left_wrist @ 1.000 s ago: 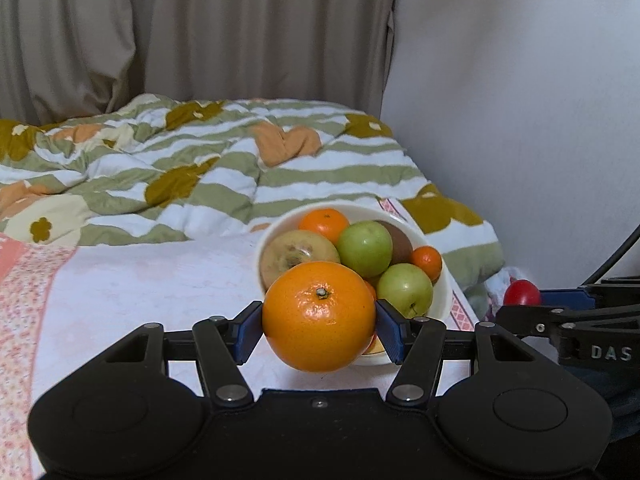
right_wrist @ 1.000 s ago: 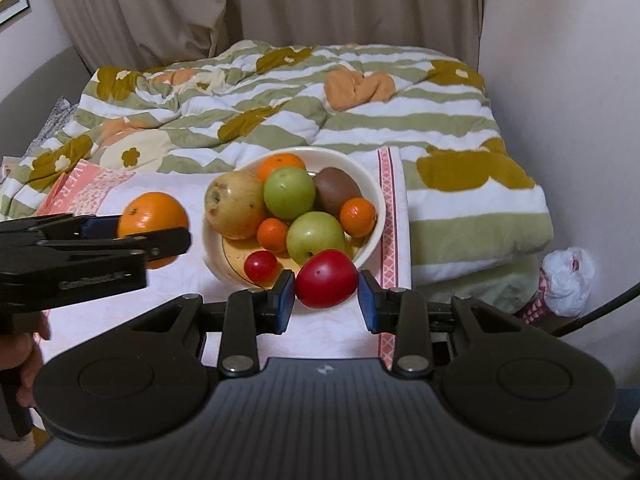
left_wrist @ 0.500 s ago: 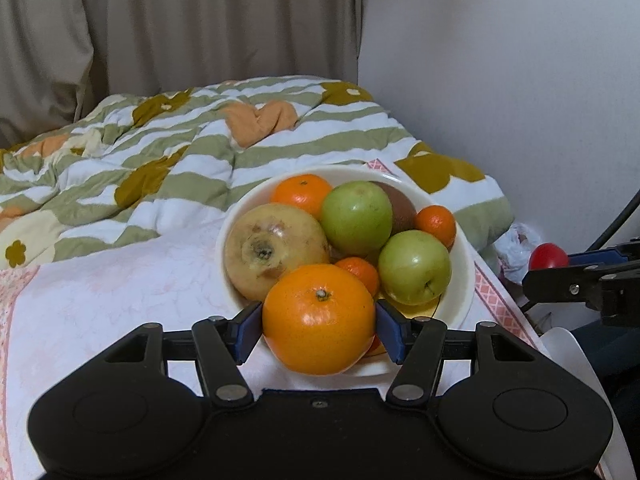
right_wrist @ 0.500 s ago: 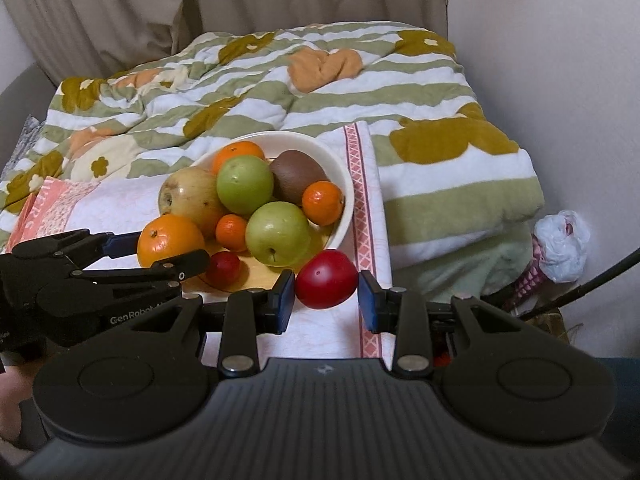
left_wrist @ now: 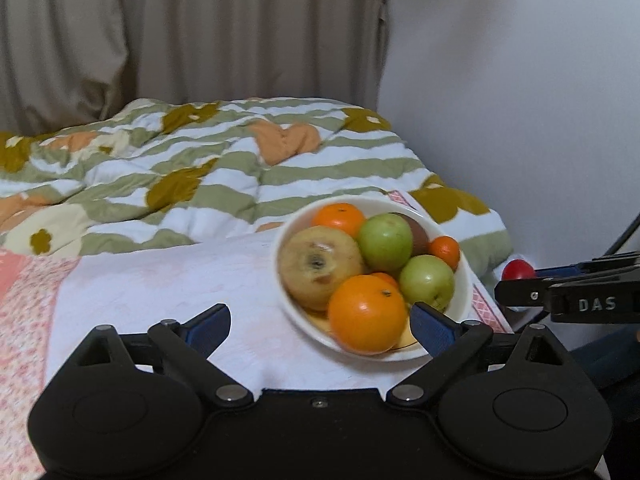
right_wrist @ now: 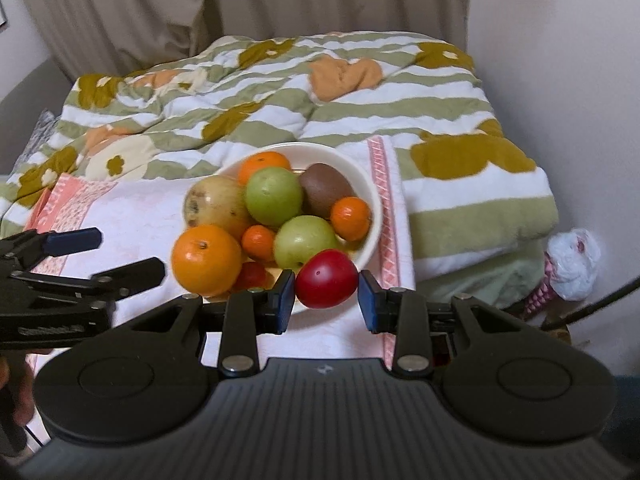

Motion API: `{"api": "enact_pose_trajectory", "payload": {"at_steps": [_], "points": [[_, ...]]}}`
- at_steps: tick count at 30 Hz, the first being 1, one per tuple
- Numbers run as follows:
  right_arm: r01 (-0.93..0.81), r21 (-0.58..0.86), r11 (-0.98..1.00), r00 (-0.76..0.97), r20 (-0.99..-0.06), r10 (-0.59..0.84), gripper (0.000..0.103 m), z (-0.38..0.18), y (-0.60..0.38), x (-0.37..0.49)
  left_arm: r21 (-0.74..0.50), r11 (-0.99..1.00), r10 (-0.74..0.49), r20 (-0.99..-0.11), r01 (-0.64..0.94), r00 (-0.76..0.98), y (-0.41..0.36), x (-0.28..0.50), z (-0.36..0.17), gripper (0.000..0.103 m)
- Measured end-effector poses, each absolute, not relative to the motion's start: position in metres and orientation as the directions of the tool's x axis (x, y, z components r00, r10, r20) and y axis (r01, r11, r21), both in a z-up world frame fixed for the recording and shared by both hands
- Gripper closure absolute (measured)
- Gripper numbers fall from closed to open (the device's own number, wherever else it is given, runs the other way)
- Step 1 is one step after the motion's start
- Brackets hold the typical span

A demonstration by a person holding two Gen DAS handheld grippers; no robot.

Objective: Organize fruits
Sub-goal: 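Release the orange with the left tool while the right tool releases the tomato into the bowl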

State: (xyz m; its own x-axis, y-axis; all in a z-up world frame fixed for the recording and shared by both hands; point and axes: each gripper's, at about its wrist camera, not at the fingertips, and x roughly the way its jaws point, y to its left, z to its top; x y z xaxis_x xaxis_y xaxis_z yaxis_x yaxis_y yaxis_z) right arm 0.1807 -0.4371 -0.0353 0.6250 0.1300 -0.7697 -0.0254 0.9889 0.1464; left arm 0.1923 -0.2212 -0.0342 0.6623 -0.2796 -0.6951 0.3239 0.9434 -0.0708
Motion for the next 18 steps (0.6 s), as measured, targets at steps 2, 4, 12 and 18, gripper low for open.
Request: {"api": "enact_pose_trajectory", "payload": {"at_steps": [2, 4, 12, 18], "points": [[-0.051, 0.142, 0.989, 0.621, -0.771, 0.143, 0.054, -0.038, -0.431, 0.183, -0.071, 0.952, -0.262, -0.690, 0.297, 0.675, -0.213, 0.187, -0.030, 0.005], [-0.074, 0.138, 0.988, 0.616, -0.772, 0.154, 0.054, -0.042, -0.426, 0.186, -0.074, 0.961, -0.243, -0.685, 0.267, 0.687, -0.204, 0.182, -0.026, 0.005], [-0.141, 0.139, 0.980, 0.585, -0.787, 0.195, 0.054, -0.059, -0.408, 0.197, -0.078, 0.983, -0.177, -0.671, 0.169, 0.720, -0.179, 0.160, -0.017, 0.005], [-0.179, 0.141, 0.974, 0.582, -0.783, 0.220, 0.054, -0.070, -0.401, 0.205, -0.062, 0.993, -0.116, -0.658, 0.100, 0.744, -0.166, 0.139, -0.012, 0.005]]}}
